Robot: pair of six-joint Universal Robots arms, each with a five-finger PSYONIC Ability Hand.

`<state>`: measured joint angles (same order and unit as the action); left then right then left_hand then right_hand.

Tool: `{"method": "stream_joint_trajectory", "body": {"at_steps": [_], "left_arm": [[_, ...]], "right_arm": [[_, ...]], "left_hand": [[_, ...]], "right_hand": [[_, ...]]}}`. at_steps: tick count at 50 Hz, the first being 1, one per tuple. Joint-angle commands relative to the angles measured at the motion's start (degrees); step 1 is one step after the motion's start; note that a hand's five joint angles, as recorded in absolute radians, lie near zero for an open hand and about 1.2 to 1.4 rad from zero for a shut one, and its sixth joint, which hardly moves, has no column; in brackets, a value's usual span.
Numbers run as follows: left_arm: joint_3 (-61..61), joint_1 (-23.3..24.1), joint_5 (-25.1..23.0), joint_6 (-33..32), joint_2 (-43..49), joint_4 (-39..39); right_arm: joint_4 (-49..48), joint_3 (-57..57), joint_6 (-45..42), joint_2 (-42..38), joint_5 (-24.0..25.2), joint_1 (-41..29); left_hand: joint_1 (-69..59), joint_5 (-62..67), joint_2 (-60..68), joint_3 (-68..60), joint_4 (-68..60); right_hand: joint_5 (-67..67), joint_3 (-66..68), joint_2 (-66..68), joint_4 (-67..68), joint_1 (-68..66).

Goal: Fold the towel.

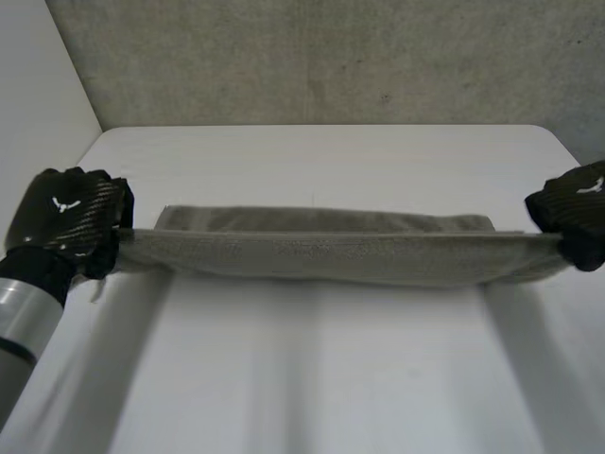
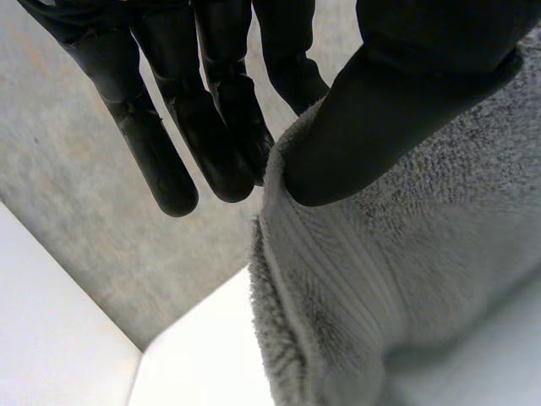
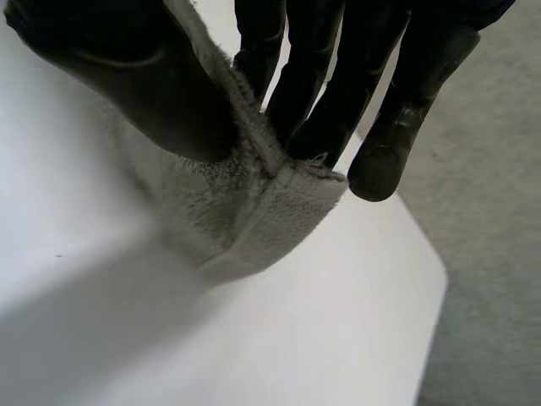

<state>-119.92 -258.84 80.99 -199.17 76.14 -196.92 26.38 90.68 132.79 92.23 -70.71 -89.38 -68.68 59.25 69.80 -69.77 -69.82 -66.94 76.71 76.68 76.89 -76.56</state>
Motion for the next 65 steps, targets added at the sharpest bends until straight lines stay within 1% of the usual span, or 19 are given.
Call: {"method": "stream_joint_trajectory", "body": {"at_steps": [1,2,5,7,8,13,16,24,30,31,32,33,34,41,46,51,56,60,65], "left_arm": [[1.53,-0.61,-3.29,0.01,3.03,3.29],[1.54,-0.62,-3.29,0.01,3.05,3.29],[3.47,-0.35,-3.56,-0.43,11.22,3.03],[8.01,0.44,-3.30,-0.52,20.23,2.59],[8.04,0.44,-3.29,-0.52,20.28,2.59],[20.13,1.23,-2.77,-0.34,34.57,2.59],[23.33,1.41,-2.85,-0.34,37.24,2.50],[41.50,3.25,-2.33,0.01,50.14,0.92],[47.94,4.13,-2.41,-0.26,54.82,1.01],[49.42,4.30,-2.50,-0.26,55.86,1.01],[50.39,4.39,-2.68,-0.26,56.74,1.01],[50.40,4.39,-2.68,-0.26,56.75,1.01],[50.93,4.57,-2.33,-0.34,57.27,1.09],[49.08,5.45,-2.06,-0.34,57.10,1.01],[46.45,5.19,-1.89,-0.34,55.26,1.18],[41.44,4.39,-1.98,-0.34,49.98,1.45],[31.53,4.31,-2.68,0.36,39.81,0.75],[26.18,4.22,-2.68,1.32,34.89,-0.13],[18.59,4.92,-2.68,6.60,31.53,-4.88]], "right_arm": [[0.25,-1.64,0.63,-2.47,2.33,1.05],[0.17,-1.99,0.54,-5.01,1.81,0.44],[0.08,-4.62,0.80,-10.72,1.02,-0.44],[-0.01,-6.11,1.15,-13.45,0.15,-1.31],[-0.01,-6.13,1.15,-13.48,0.14,-1.32],[-4.47,-13.23,4.14,-24.52,-6.08,-6.15],[-9.74,-16.05,5.28,-29.01,-8.99,-7.21],[-21.44,-22.46,9.32,-36.93,-12.25,-9.84],[-26.29,-25.20,9.85,-39.75,-14.28,-11.17],[-27.94,-25.46,9.85,-40.28,-14.80,-11.60],[-29.70,-25.38,9.94,-40.63,-15.50,-11.95],[-29.72,-25.38,9.94,-40.63,-15.51,-11.96],[-31.28,-25.12,9.86,-40.98,-16.46,-12.22],[-33.23,-23.09,10.29,-39.84,-19.02,-13.10],[-33.32,-17.99,10.29,-35.27,-18.93,-13.10],[-32.97,-8.96,10.12,-28.26,-18.49,-13.19],[-32.71,-1.85,9.68,-24.12,-18.49,-13.19],[-32.27,3.00,9.59,-23.14,-18.49,-12.57],[-32.09,6.09,10.12,-23.50,-17.97,-12.40]], "left_hand": [[-11.32,10.75,10.20,-10.23,-10.18],[-11.32,10.75,10.20,-10.23,-10.18],[-11.32,10.75,10.20,-10.23,-10.18],[-11.32,10.75,10.20,-10.23,-10.18],[-11.32,10.75,10.20,-10.23,-10.18],[-11.32,10.75,10.20,-10.23,-10.18],[-11.32,10.75,10.20,-10.23,-10.18],[-11.32,10.75,10.20,-10.23,-10.18],[-11.32,10.75,10.20,-10.23,-10.18],[-3.85,3.28,2.73,-2.75,-2.71],[27.20,-27.77,-28.32,28.30,28.34],[27.51,-28.08,-28.63,28.61,28.65],[58.65,-59.22,-59.77,59.75,59.80],[58.68,-59.25,-59.80,59.77,59.82],[58.63,-59.20,-59.75,59.73,59.77],[58.63,-59.20,-59.75,59.73,59.77],[58.63,-59.20,-59.75,59.73,59.77],[58.68,-59.25,-59.80,59.77,59.82],[58.68,-59.25,-59.80,59.77,59.82]], "right_hand": [[-3.06,3.29,3.32,3.11,-3.44],[-3.06,3.29,3.32,3.11,-3.44],[-3.06,3.29,3.32,3.11,-3.44],[-3.06,3.29,3.32,3.11,-3.44],[-3.06,3.29,3.32,3.11,-3.44],[-3.06,3.29,3.32,3.11,-3.44],[-3.06,3.29,3.32,3.11,-3.44],[-3.06,3.29,3.32,3.11,-3.44],[-3.06,3.29,3.32,3.11,-3.44],[7.87,-7.64,-7.61,-7.82,7.50],[41.45,-41.22,-41.19,-41.41,41.08],[41.79,-41.55,-41.53,-41.74,41.41],[66.94,-66.71,-66.68,-66.89,66.56],[66.94,-66.71,-66.68,-66.89,66.56],[66.94,-66.71,-66.68,-66.89,66.56],[66.94,-66.71,-66.68,-66.89,66.56],[66.94,-66.71,-66.68,-66.89,66.56],[66.94,-66.71,-66.68,-66.89,66.56],[58.11,-57.87,-57.85,-58.06,57.73]]}}
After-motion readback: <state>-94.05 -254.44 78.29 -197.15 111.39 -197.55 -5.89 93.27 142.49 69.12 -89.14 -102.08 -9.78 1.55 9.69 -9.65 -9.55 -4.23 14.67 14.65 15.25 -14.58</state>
